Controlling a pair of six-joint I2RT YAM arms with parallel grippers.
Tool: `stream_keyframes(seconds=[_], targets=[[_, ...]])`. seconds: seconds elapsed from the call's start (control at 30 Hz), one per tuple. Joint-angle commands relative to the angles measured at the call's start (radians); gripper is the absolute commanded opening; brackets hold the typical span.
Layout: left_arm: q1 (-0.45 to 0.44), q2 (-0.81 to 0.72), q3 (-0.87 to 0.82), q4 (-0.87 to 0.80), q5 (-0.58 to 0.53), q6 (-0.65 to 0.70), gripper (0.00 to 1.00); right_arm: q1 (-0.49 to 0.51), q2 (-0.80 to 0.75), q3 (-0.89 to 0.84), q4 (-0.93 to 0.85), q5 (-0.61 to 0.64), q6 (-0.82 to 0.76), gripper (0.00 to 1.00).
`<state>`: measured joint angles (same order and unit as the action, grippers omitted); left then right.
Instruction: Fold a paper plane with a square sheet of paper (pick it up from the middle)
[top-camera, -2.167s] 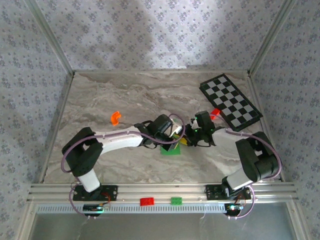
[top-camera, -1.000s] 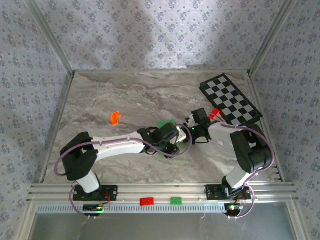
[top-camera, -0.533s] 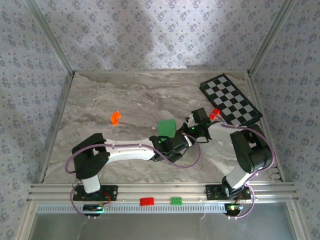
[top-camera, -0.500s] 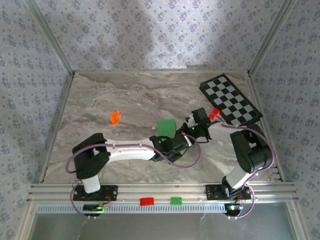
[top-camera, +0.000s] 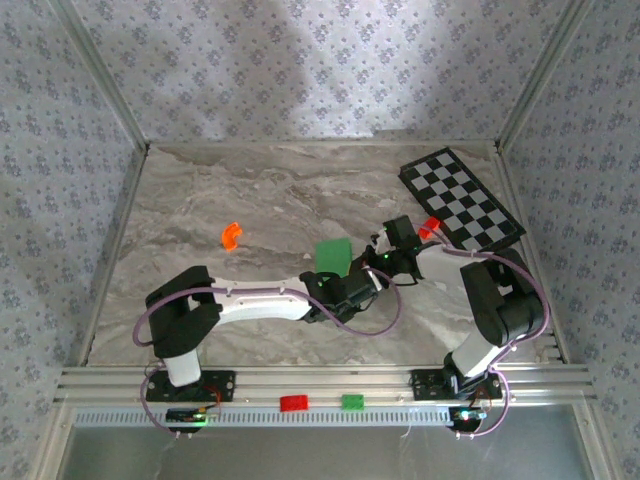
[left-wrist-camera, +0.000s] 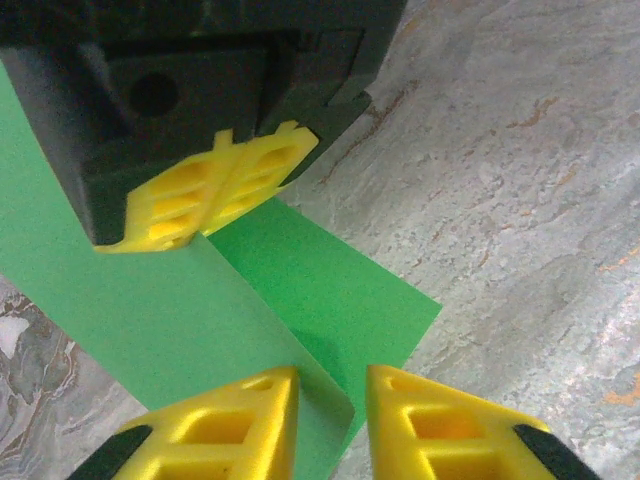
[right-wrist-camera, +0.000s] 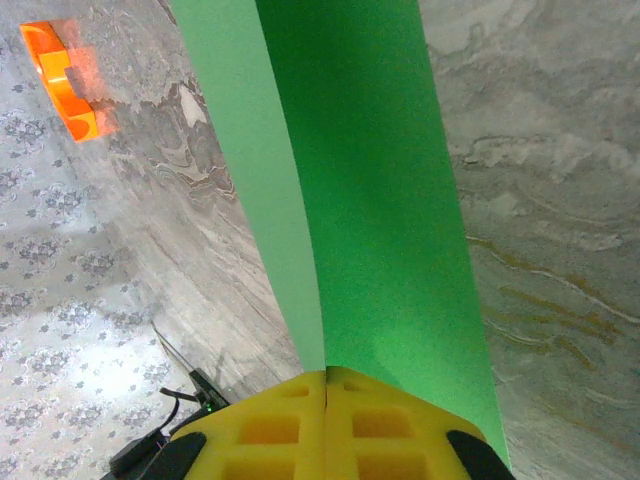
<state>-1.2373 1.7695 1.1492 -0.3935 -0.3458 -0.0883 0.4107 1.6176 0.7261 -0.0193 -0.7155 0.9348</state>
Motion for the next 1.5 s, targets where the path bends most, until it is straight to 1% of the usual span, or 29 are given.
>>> stream_keyframes(seconds=[0.0, 0.2, 0.3, 0.4, 0.47, 0.73, 0.83, 0.93, 1.1, 1.23, 1.3, 1.37, 1.4, 1.47], targets=[[-0.005, -0.016, -0.005, -0.014, -0.016, 0.001, 0.28, -0.005, -0.007, -0.002, -0.002, -0.012, 0.012, 0.0], [-0.004, -0.011, -0.008, -0.021, -0.029, 0.001, 0.28, -0.006, -0.007, -0.002, -0.001, -0.01, 0.013, 0.0], [-0.004, -0.01, -0.008, -0.024, -0.033, -0.005, 0.25, -0.006, -0.007, -0.002, -0.001, -0.01, 0.013, 0.01], [-0.004, -0.007, -0.009, -0.029, -0.035, -0.008, 0.24, -0.006, -0.004, -0.004, -0.001, -0.01, 0.013, 0.01], [-0.004, -0.008, -0.011, -0.03, -0.035, -0.011, 0.26, -0.006, -0.005, -0.002, -0.001, -0.01, 0.014, 0.01], [-0.005, 0.001, -0.014, -0.032, -0.038, -0.014, 0.28, -0.005, -0.006, -0.001, 0.001, -0.009, 0.016, 0.01], [-0.004, 0.005, -0.014, -0.037, -0.039, -0.014, 0.25, -0.005, -0.005, -0.001, 0.001, -0.009, 0.018, 0.01], [-0.003, 0.004, -0.013, -0.032, -0.031, -0.017, 0.18, -0.005, -0.005, -0.003, 0.0, -0.011, 0.016, 0.01], [-0.002, 0.005, -0.009, -0.032, -0.021, -0.016, 0.1, -0.004, -0.007, -0.003, 0.0, -0.009, 0.018, 0.01], [0.006, 0.001, -0.007, -0.027, 0.001, -0.019, 0.01, -0.006, -0.016, -0.005, 0.006, -0.006, 0.018, 0.04], [0.015, -0.007, -0.009, -0.025, 0.012, -0.029, 0.0, -0.007, -0.032, -0.006, 0.0, 0.0, 0.013, 0.09], [0.036, -0.028, -0.016, -0.012, 0.051, -0.045, 0.0, -0.019, -0.057, -0.006, -0.027, 0.017, -0.008, 0.11], [0.048, -0.04, -0.024, -0.002, 0.077, -0.054, 0.0, -0.024, -0.068, -0.005, -0.049, 0.03, -0.019, 0.14], [0.081, -0.075, -0.041, 0.027, 0.153, -0.084, 0.0, -0.045, -0.107, -0.005, -0.122, 0.082, -0.053, 0.26]])
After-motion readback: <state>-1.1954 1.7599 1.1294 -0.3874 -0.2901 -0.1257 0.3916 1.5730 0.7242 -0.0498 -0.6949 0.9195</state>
